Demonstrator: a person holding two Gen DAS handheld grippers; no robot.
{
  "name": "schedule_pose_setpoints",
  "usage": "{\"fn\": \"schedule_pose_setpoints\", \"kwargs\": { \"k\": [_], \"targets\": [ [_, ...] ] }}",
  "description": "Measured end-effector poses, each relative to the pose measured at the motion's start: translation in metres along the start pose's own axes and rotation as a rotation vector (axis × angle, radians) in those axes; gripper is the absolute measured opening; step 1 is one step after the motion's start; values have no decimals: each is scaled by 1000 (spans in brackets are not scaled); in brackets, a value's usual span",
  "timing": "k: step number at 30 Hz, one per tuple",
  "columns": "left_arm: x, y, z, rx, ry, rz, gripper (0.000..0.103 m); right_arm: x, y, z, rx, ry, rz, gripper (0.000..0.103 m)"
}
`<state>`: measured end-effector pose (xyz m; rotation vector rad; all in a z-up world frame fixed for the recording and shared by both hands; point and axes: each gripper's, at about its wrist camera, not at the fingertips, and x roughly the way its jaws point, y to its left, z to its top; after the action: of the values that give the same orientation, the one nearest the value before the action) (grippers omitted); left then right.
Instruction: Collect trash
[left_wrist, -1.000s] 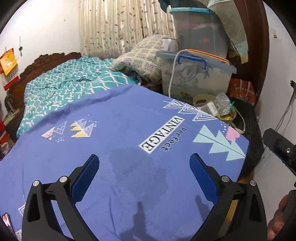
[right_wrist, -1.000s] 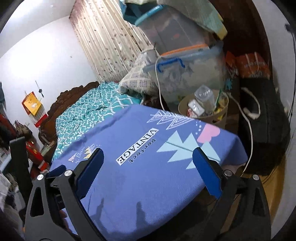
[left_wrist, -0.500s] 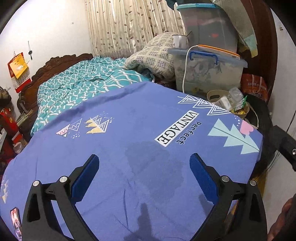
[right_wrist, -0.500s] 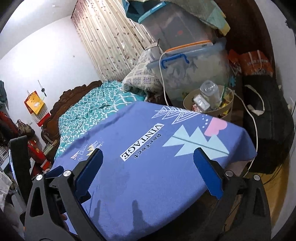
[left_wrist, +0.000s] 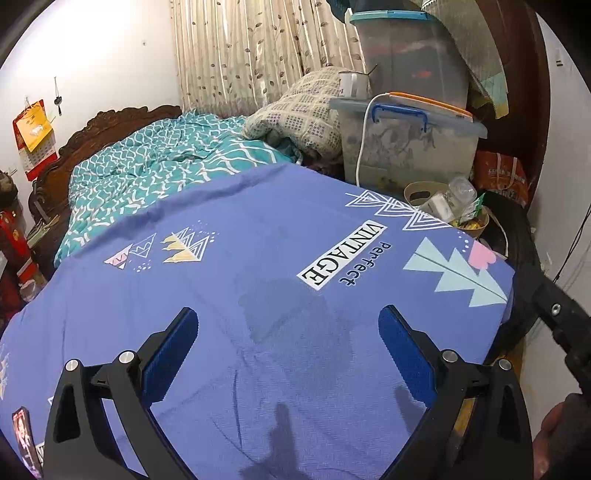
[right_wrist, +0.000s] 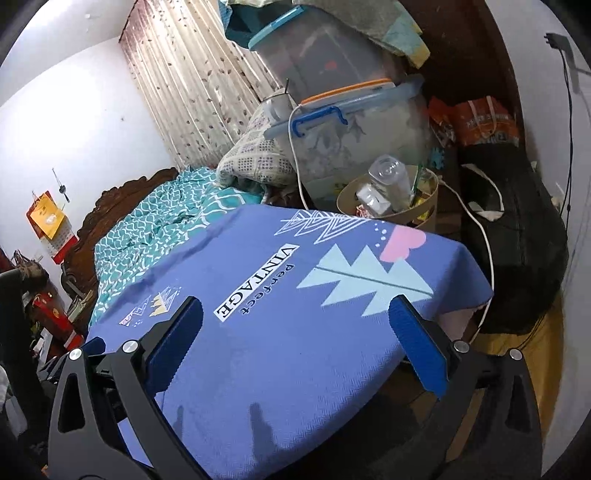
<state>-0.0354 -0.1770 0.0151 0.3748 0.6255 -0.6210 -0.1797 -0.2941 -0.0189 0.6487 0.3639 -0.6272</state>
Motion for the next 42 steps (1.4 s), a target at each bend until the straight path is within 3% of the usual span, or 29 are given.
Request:
{"fn": "schedule_pose_setpoints", "kwargs": {
  "k": [6, 13, 23, 32, 42],
  "targets": [
    [-2, 8, 1, -31, -8, 10, 94, 0, 1, 2, -7, -3, 19, 100],
    [-20, 23, 1, -84, -81, 63, 94, -25, 13, 8, -65, -109, 5, 100],
    [-35, 57, -3, -164, -129, 66, 94, -5, 29, -4, -98, 6, 48, 100],
    [-51, 90, 1, -210, -179, 129, 94, 19, 44, -14, -98, 151, 153, 99],
    [-41, 79, -3, -171, -137, 87, 94, 4, 29, -2, -65, 77, 119, 99]
  ]
}}
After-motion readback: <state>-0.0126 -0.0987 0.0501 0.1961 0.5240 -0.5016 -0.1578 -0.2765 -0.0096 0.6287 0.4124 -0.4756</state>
